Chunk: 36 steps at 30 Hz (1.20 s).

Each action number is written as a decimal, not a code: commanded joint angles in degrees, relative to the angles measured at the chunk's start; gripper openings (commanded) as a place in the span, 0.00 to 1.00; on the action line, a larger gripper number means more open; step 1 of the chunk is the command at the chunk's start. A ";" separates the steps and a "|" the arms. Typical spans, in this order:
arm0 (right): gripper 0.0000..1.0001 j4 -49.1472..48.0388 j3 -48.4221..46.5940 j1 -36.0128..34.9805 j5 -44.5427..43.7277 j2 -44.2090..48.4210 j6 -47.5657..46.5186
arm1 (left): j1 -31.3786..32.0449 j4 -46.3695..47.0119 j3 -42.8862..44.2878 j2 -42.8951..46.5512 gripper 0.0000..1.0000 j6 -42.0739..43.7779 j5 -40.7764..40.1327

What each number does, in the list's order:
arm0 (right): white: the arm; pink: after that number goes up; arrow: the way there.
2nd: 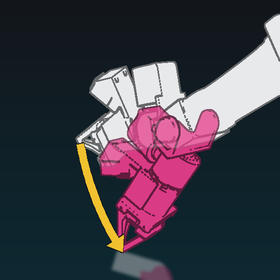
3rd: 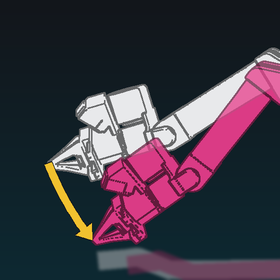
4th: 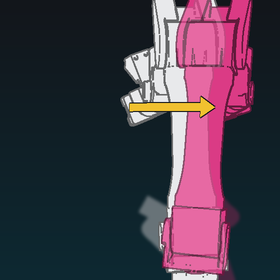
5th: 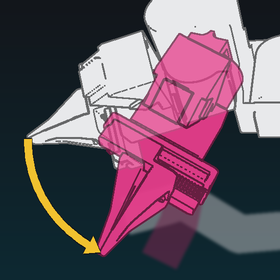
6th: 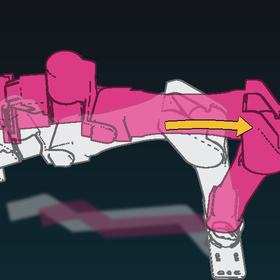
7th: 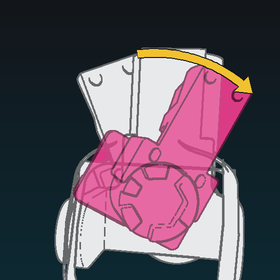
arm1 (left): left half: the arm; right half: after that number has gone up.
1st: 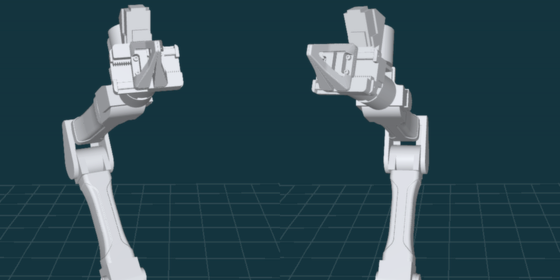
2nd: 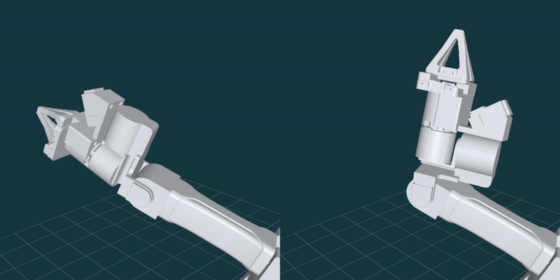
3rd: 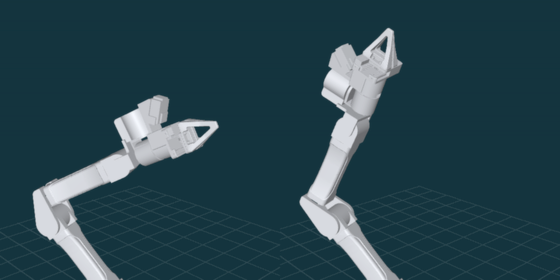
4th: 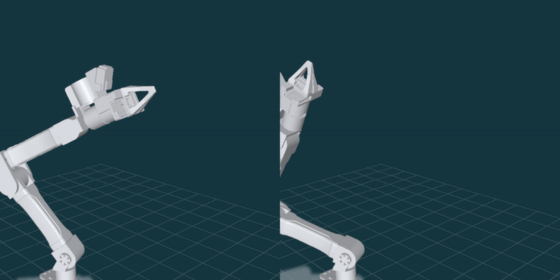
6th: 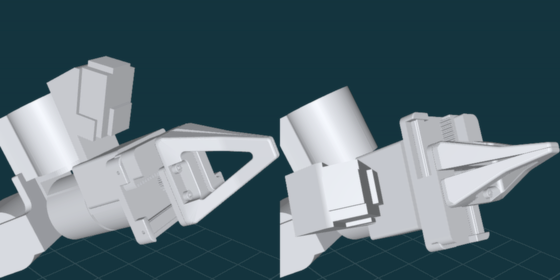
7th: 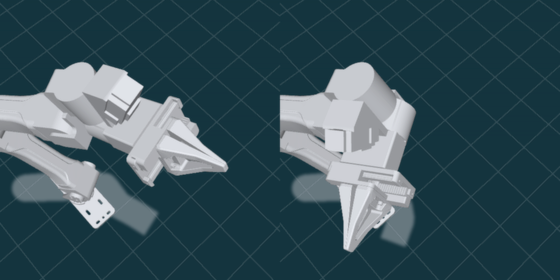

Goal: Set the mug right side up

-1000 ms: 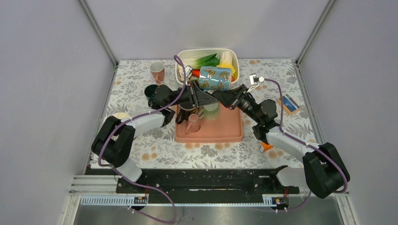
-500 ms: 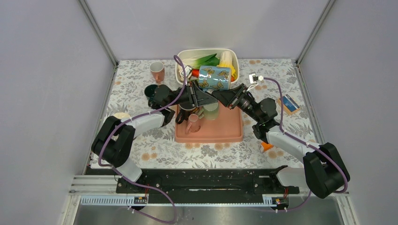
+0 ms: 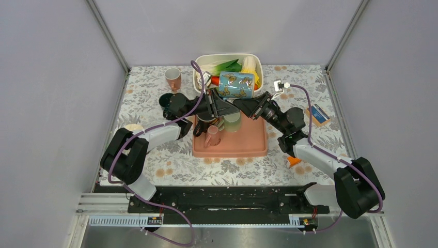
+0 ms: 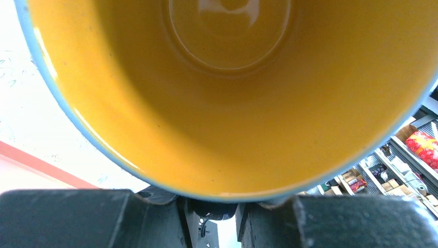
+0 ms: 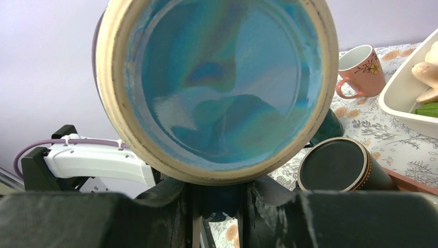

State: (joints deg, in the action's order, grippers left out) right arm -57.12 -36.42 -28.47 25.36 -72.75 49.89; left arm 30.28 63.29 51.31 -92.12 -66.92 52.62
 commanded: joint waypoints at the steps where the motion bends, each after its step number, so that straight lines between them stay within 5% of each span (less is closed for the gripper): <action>1: 0.00 0.65 -2.45 -1.41 6.05 -0.20 -6.61 | 1.92 1.88 3.63 0.26 0.00 0.62 2.24; 5: 0.22 2.53 -1.47 -1.12 6.72 2.19 -11.09 | 1.66 0.54 2.76 1.48 0.00 2.90 2.44; 14: 0.41 4.17 -0.91 1.19 9.48 5.33 -14.00 | 1.69 -1.35 0.66 2.89 0.00 6.80 2.58; 23: 0.73 4.69 -3.02 3.77 14.02 6.67 -13.54 | 1.62 -2.18 0.37 2.00 0.00 7.92 2.65; 36: 0.89 9.50 -1.87 7.81 22.66 9.06 -16.48 | -3.05 -4.51 0.16 0.89 0.00 10.75 7.52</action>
State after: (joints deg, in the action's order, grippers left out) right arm -44.01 -36.38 -22.22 43.13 -66.52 35.88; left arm 28.88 54.52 50.98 -91.98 -58.26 56.34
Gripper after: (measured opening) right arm 0.878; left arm 0.274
